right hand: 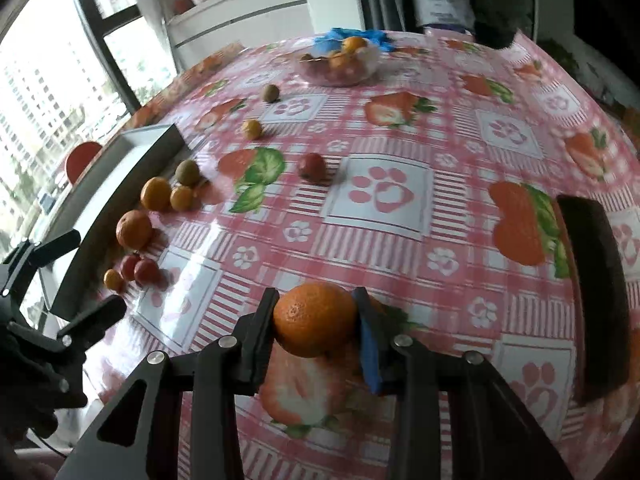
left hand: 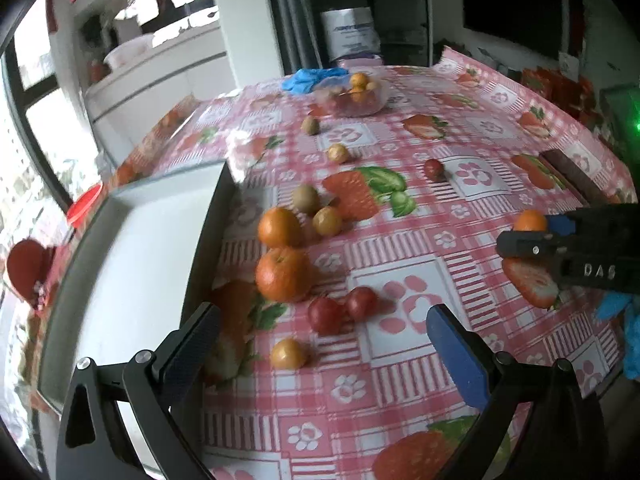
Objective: Organize fruits
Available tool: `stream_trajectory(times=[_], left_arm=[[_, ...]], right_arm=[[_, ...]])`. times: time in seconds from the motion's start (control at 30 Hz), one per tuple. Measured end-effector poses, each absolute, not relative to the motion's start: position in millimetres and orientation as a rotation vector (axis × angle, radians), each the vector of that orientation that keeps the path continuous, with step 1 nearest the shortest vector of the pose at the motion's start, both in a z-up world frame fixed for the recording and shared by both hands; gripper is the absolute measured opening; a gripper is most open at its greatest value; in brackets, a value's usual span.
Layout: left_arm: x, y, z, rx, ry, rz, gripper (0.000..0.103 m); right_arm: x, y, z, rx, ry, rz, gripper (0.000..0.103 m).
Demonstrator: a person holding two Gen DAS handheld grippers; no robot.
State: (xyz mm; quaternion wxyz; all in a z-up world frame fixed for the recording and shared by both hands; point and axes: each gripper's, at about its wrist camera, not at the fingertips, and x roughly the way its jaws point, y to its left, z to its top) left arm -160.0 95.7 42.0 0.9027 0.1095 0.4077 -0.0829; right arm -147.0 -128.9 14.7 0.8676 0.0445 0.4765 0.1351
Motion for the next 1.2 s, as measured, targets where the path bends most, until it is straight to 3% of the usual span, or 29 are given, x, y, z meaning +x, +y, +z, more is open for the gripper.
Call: stream_trajectory(times=[0.27,0.6,0.67,0.8,0.93,1.2], left_arm=[[-123,29,59,0.338,0.801,-0.275,0.103],[-34,-23,33,0.240,0.929,-0.241,0.102],[-26,-26,25,0.236,0.965,-0.228,0.078],[-17,-23,14,0.165,1.017,-0.210,0.072],[-15,-25,16,0.127,1.021,-0.242,0.027],[-37,-14,36,0.088,0.977,-0.298,0.025]], right_arm=[[-155,-167,24,0.159,0.981,0.220,0.040],[-166,-206,25,0.256,0.978,0.167,0.040],[-166,-208,24,0.265,0.978,0.166,0.040],[-165,-208,24,0.274,0.978,0.165,0.040],[-165,-208,25,0.278,0.977,0.163,0.040],[-167,-195,32,0.275,0.975,0.177,0.040]])
